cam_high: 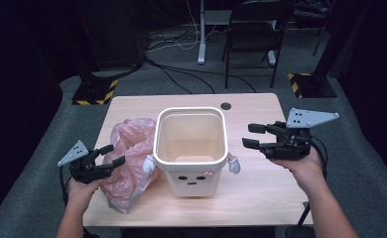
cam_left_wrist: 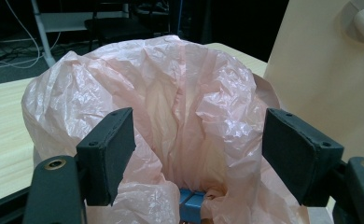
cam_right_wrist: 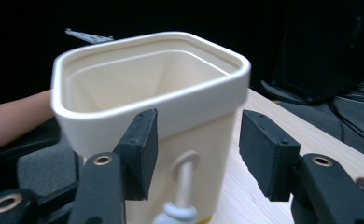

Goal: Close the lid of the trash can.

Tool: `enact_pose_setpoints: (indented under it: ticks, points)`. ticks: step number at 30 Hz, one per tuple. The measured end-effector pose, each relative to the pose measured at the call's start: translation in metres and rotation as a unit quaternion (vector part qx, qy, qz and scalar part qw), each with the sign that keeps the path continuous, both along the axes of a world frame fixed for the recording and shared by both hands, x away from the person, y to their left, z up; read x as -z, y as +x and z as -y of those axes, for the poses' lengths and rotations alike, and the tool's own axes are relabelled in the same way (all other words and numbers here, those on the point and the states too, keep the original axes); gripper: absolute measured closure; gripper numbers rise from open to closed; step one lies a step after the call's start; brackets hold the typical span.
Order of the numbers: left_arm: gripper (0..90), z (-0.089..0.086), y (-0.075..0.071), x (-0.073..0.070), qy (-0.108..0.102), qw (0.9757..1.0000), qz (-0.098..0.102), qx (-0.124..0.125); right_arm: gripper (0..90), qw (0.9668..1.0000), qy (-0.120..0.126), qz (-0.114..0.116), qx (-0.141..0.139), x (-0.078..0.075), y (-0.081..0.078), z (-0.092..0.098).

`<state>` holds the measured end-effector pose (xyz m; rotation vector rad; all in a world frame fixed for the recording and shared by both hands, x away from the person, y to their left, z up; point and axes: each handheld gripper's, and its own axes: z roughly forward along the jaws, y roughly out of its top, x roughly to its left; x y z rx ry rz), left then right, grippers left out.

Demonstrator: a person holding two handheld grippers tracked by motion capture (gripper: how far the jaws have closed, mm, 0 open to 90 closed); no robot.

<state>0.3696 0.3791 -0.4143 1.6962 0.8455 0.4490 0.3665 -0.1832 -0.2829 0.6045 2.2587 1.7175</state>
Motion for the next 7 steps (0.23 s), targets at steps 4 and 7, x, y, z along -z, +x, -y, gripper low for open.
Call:
enact_pose_setpoints:
  ticks: [4, 7]
  points:
    - [25.7, -0.001, -0.001, -0.001, -0.002, 1.0, 0.002, -0.001, 42.9, 0.9993, -0.015, 0.004, 0.034, 0.014, 0.001, 0.003]
    - [25.4, -0.001, 0.0, -0.002, -0.002, 1.0, 0.002, 0.0, 41.8, 0.999, -0.018, -0.004, 0.041, 0.026, 0.002, 0.004]
